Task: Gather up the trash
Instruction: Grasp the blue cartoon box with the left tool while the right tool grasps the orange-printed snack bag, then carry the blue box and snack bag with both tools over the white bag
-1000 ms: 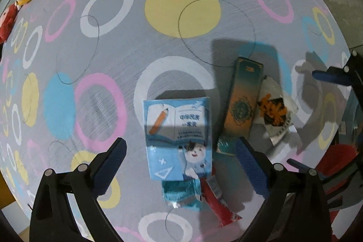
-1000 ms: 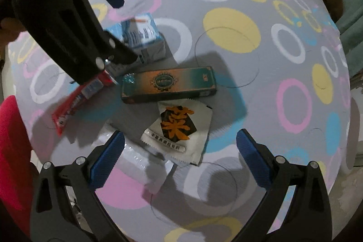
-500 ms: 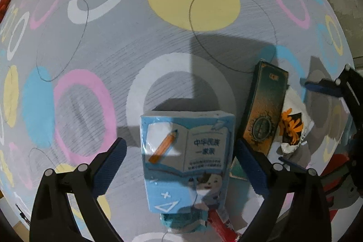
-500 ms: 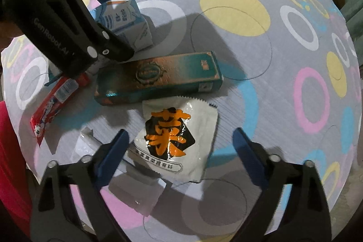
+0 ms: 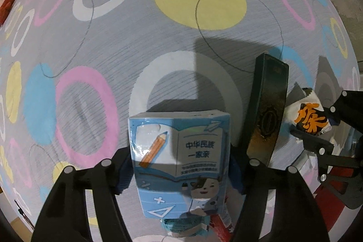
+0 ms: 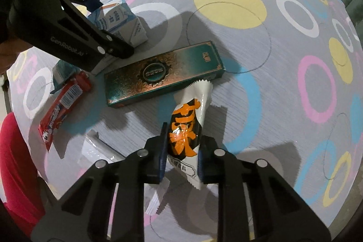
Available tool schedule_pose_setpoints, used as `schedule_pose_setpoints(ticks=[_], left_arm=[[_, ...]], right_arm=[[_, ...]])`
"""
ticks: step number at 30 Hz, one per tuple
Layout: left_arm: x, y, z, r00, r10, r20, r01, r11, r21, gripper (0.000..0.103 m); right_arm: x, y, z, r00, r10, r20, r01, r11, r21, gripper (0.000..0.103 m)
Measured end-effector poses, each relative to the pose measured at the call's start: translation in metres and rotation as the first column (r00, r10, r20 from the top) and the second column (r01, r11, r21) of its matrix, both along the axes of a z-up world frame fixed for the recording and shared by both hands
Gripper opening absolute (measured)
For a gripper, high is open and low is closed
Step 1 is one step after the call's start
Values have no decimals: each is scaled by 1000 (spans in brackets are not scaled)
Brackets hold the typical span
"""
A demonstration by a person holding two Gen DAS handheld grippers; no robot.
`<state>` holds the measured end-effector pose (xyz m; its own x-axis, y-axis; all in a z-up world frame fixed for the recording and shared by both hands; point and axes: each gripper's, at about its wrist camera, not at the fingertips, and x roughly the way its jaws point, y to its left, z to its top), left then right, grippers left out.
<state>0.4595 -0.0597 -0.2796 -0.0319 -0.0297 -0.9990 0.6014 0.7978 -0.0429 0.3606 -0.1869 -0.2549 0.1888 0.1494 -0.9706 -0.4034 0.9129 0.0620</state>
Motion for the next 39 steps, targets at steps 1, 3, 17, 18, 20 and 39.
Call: schedule_pose_setpoints(ticks=[1,3,17,18,20,39], left_arm=[[1,2,2,1000,4,4,-4,1000,0,65],[0,7,5,1000,16,13,-16,1000,0,65],[-20,29,79,990,98,97,-94,994,-50,65],[-24,31,86,989,100,105,-95,994,-54,65],[-35,39,106,988,109,111,-103,993,-60,65],[-208,73,179,976,125,176,-110,989,-95,65]], right_arm=[[-1,-2,0,1000,-6,7,6,1000,-3,21],[-5,-5,3,1000,-15,12,14,1000,5,21],[-41,-10,63,987,-83,140,87,996,-18,20],[-46,-8,71,984,-88,152,91,996,-15,20],[-54,-8,88,980,-92,175,96,995,-14,20],[-179,12,200,938,-110,329,102,994,42,20]])
